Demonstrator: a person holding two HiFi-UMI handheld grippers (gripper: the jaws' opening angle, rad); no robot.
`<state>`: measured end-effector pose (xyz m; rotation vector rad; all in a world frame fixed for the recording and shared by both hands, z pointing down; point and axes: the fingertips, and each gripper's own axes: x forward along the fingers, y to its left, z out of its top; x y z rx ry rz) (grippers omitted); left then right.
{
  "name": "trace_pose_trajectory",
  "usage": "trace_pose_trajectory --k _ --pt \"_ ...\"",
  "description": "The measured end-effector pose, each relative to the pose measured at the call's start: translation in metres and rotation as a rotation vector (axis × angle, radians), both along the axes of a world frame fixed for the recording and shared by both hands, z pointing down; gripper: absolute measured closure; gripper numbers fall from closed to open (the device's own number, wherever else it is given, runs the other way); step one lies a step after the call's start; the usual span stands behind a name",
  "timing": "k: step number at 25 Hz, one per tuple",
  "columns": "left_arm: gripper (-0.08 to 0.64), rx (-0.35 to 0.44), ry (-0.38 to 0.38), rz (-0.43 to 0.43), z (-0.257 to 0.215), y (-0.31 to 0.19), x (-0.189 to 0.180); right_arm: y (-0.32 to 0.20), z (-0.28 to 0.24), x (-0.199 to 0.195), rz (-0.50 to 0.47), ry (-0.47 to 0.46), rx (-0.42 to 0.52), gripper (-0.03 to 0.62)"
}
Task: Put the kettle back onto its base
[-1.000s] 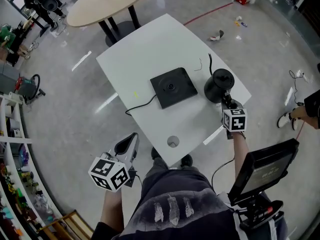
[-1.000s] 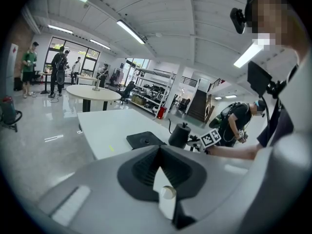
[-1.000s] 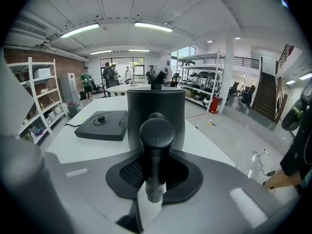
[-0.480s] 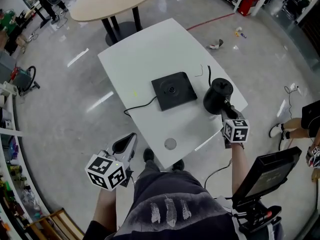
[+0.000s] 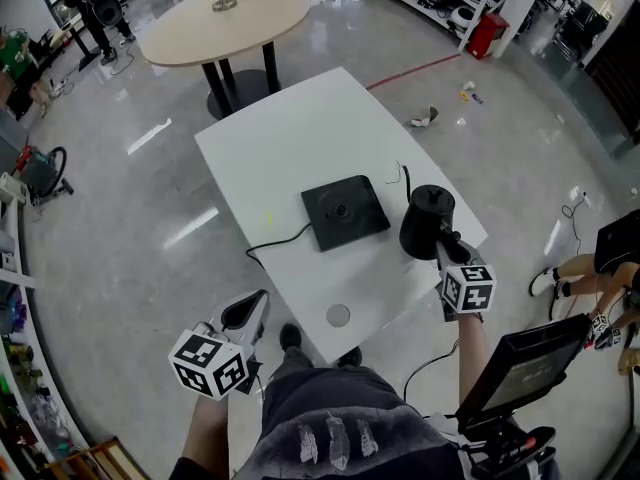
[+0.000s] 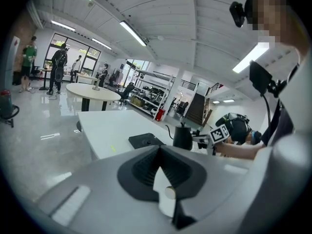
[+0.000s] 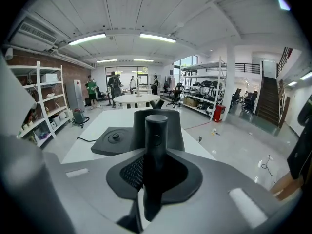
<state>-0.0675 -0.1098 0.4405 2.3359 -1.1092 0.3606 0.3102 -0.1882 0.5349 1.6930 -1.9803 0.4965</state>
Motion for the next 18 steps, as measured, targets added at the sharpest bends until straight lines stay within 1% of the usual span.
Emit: trace_pose_trajectory --k 3,6,12,18 --pt "0.560 0.001 0.012 0.004 0.002 -0.005 -0.001 -0.007 -0.018 -0.006 -0.006 -0.020 0.033 0.540" --pt "0.560 0.007 0.025 0.014 0.002 -0.009 0.000 -0.013 -0.038 -0.012 -0.019 -0.021 0.065 0.540" --pt "0.560 0.025 0.052 0.026 -0.011 -0.032 -0.005 -0.035 -0.074 -0.026 -0.027 -0.046 0.116 0.541" --pt "0.560 0.023 0.084 0.054 -0.008 -0.044 -0.036 -0.044 -0.097 -0.072 -0.033 -0.058 0.155 0.541"
